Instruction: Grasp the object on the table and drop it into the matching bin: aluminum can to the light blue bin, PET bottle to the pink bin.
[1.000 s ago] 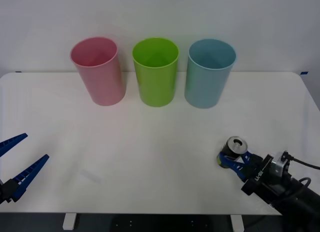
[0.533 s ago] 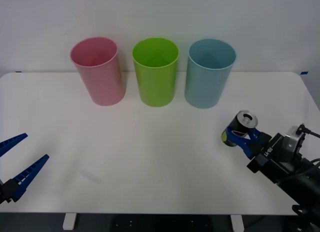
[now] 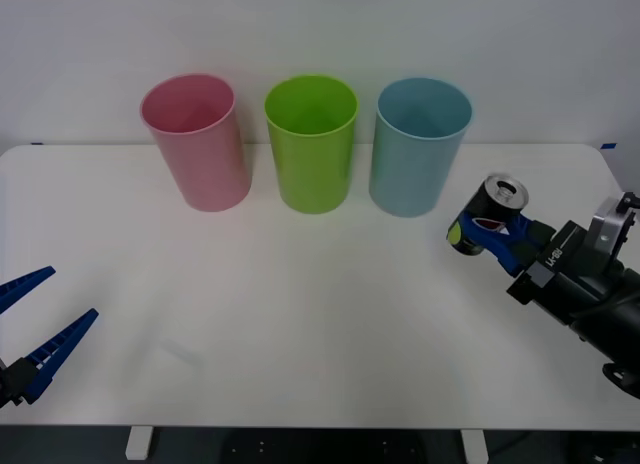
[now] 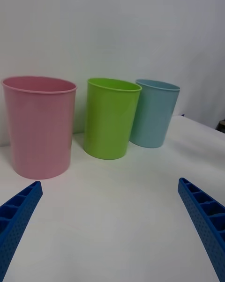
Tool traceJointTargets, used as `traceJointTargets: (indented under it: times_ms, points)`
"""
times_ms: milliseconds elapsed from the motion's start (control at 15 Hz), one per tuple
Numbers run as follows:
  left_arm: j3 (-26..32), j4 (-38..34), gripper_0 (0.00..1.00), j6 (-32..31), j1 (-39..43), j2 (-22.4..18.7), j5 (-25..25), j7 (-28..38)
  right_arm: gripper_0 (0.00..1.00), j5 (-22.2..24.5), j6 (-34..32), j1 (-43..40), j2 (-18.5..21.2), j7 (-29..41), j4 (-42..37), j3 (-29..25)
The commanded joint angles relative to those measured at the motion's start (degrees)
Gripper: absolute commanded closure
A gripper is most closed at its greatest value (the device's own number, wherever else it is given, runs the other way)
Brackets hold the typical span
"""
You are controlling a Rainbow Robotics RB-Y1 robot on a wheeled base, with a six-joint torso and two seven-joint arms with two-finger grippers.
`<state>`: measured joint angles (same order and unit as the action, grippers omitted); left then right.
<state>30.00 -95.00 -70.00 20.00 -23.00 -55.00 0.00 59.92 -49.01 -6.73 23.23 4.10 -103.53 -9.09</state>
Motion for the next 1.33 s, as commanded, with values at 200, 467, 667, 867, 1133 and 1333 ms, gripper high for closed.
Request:
traceJointTargets:
  times_ms: [200,467,667,867,1133,1333]
  points:
    - [0.00,0.00,0.00,0.00,0.00,0.00,0.00,0.00,1.00,5.21,2.43,6.38,1.74,7.50,-0.44,-0.84]
    - [0.00,0.00,0.00,0.00,0.00,0.00,0.00,0.00,1.00,11.01,4.71,12.00,1.91,16.38,-0.35,-0.76]
    - [0.00,0.00,0.00,0.00,0.00,0.00,0.00,0.00,1.00,15.14,5.24,16.75,1.91,20.60,1.58,-0.84]
    - [0.00,0.00,0.00,0.00,0.00,0.00,0.00,0.00,1.00,16.99,5.06,22.64,1.74,20.33,7.47,-0.76]
    - [0.00,0.00,0.00,0.00,0.00,0.00,0.00,0.00,1.00,20.77,5.15,29.58,0.59,20.60,14.15,-0.58]
    - [0.00,0.00,0.00,0.00,0.00,0.00,0.00,0.00,1.00,23.58,5.41,35.38,-1.17,20.33,21.09,-0.76]
